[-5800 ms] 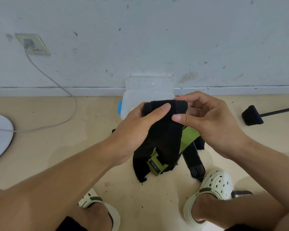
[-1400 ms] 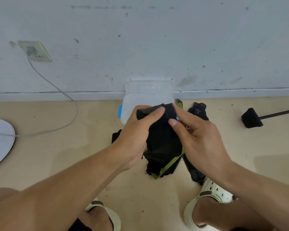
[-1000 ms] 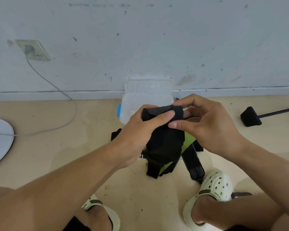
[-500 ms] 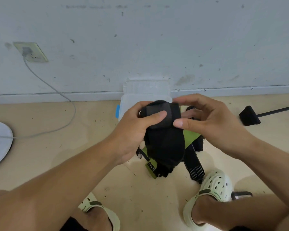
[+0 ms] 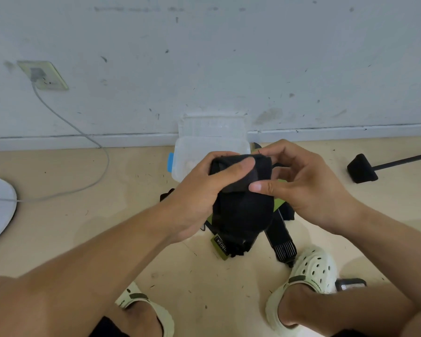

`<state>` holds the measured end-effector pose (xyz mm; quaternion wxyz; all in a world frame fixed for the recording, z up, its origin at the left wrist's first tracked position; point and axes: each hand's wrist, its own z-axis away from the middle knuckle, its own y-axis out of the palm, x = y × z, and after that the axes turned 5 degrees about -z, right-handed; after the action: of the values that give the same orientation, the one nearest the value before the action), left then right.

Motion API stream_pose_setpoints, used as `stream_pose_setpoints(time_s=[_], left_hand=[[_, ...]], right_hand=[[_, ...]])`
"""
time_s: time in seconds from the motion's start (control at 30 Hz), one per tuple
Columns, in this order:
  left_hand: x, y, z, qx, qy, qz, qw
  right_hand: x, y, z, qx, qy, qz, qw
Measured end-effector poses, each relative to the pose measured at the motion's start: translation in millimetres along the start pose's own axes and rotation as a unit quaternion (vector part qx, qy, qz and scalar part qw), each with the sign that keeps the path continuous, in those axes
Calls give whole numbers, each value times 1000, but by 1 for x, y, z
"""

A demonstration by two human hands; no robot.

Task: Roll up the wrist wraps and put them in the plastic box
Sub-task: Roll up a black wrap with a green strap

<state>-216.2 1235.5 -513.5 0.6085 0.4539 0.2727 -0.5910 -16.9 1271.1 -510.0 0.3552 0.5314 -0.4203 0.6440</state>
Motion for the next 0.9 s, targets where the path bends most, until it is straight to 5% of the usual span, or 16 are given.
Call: stream_pose_setpoints(time_s=[0.23, 0.43, 0.6, 0.9], left_hand=[[-4, -1, -2, -26, 11, 1, 1000], [-2, -9, 0, -47, 42, -10, 998], [-1, -12, 0, -49, 122, -121, 984], [4, -10, -1, -63, 122, -209, 968]], right_hand=[[-6, 8, 3, -29, -46, 7, 998], [5, 1, 0, 32, 32, 6, 999], [4, 3, -2, 81, 115, -58, 988], [-1, 12, 0, 85, 110, -100, 985]])
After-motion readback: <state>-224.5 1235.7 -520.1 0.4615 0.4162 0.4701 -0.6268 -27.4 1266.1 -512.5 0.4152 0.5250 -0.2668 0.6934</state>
